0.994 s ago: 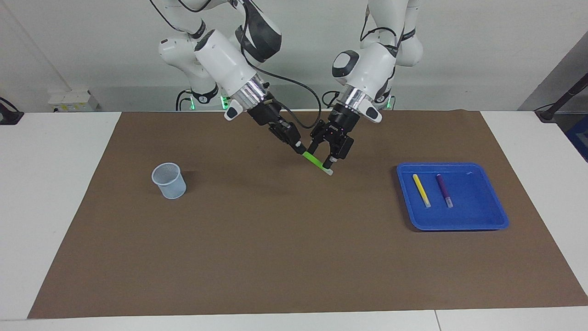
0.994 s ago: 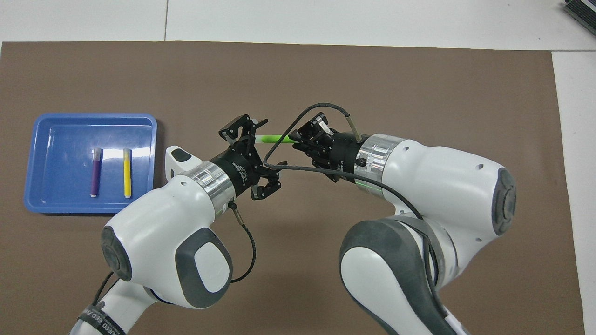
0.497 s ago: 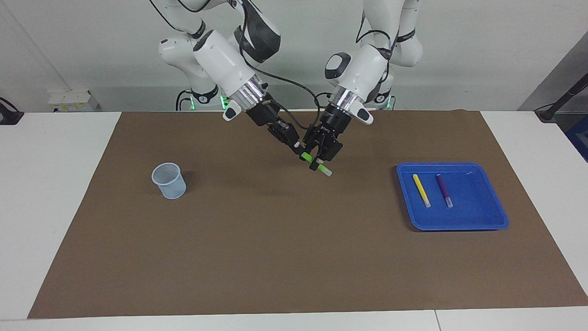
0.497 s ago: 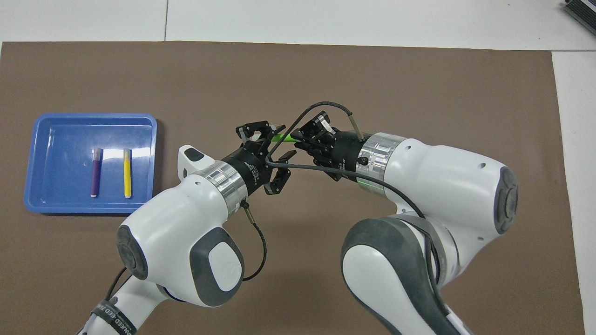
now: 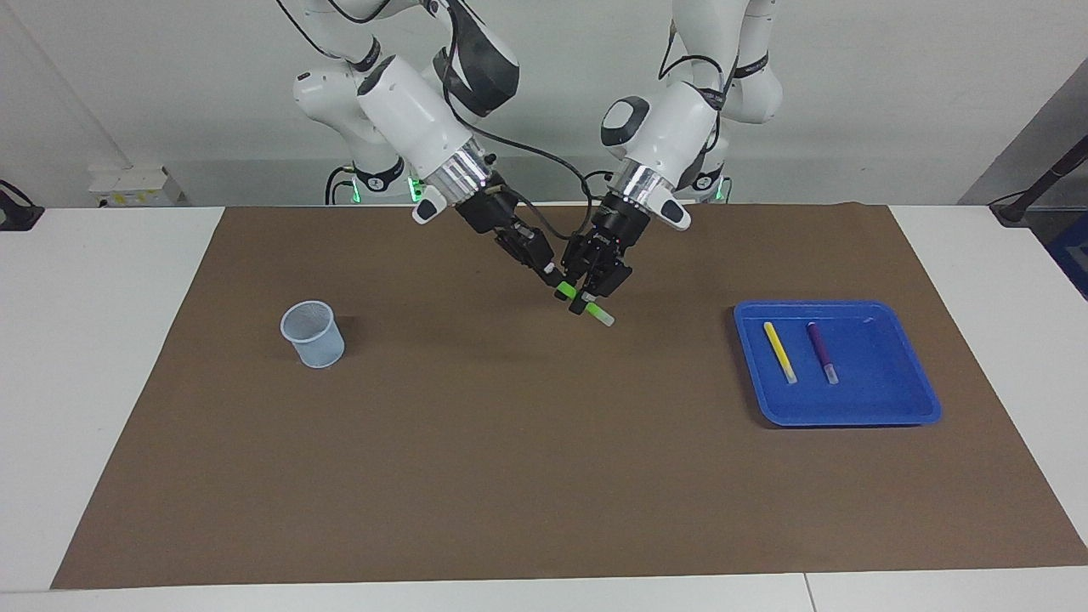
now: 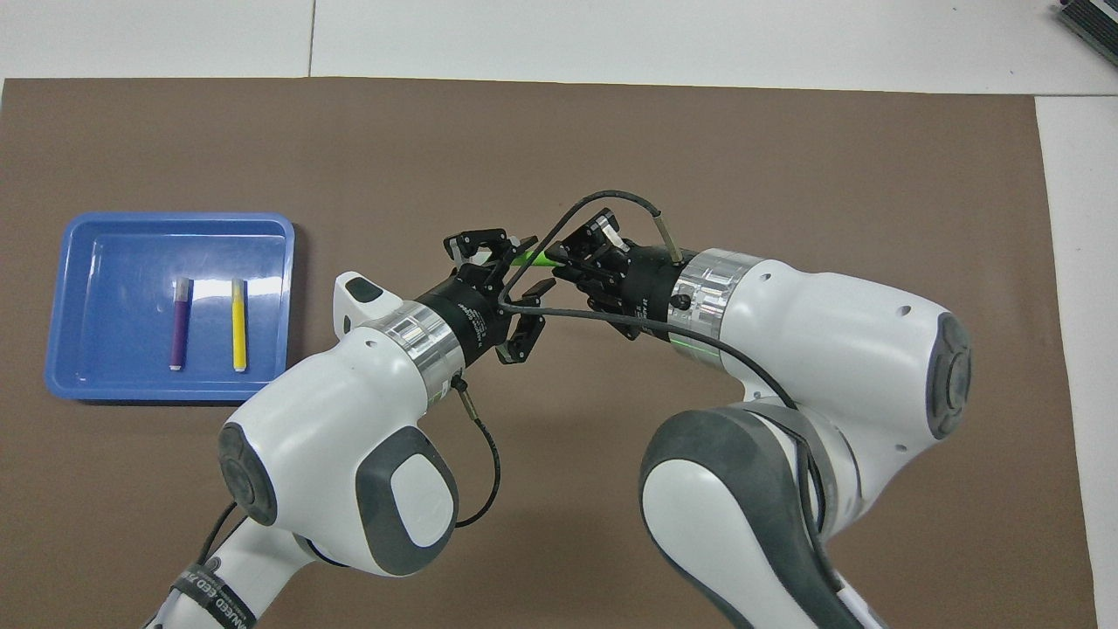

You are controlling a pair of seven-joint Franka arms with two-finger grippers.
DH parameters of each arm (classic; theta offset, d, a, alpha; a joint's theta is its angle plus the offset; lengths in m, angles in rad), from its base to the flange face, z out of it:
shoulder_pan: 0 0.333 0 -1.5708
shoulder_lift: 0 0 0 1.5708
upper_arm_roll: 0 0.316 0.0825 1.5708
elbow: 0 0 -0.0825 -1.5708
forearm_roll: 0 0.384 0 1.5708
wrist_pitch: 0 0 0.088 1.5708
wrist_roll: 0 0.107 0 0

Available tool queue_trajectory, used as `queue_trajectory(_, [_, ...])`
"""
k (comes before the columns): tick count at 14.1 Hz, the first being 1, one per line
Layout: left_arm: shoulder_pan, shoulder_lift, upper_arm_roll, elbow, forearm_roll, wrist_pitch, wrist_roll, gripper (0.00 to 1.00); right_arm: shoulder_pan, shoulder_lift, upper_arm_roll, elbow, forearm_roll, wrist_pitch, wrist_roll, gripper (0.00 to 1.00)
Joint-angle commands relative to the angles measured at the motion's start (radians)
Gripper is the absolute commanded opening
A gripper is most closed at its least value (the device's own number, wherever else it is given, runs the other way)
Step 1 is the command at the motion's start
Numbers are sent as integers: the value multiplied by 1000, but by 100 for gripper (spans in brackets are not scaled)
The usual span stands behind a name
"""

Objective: Right arm passes pens to left for tray arrangement
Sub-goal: 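Grasp the green pen with the left gripper beside the right gripper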

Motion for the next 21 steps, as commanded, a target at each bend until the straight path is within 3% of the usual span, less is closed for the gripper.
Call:
queue_trajectory(1, [-23,-9,15,-1,-17,8,0,48,-5,7,6,4,31,21,-7,0])
queue_trajectory(2, [-23,-9,15,-3,-17,10,0,20,-6,7,6,4,31,21,-7,0])
queue_trajectory(3, [-23,-11,15,-3,-17,11,2,0,-6,7,6,4,31,20,-9,0])
queue_trajectory(11, [-20,-11,15,-1,-15,4,14,0,-8,7,6,6,31,16,-7,0])
queue_trajectory(12, [-17,-11,15,-1,-15,4,17,0,-6,7,6,6,31,18,0,55])
queue_trajectory(13, [-12,-11,15,-1,-15,2,34,0,-6,4,6,6,31,16,2,100])
queue_trajectory(17, [58,-32,20,-4,-14,-154,201,0,-9,-7,-3,7,7,-60,-24,100])
queue_trajectory(21, [215,-77,21,-10,-11,-468,579,0,-64,-10,-5,29,-160,-233,-166,100])
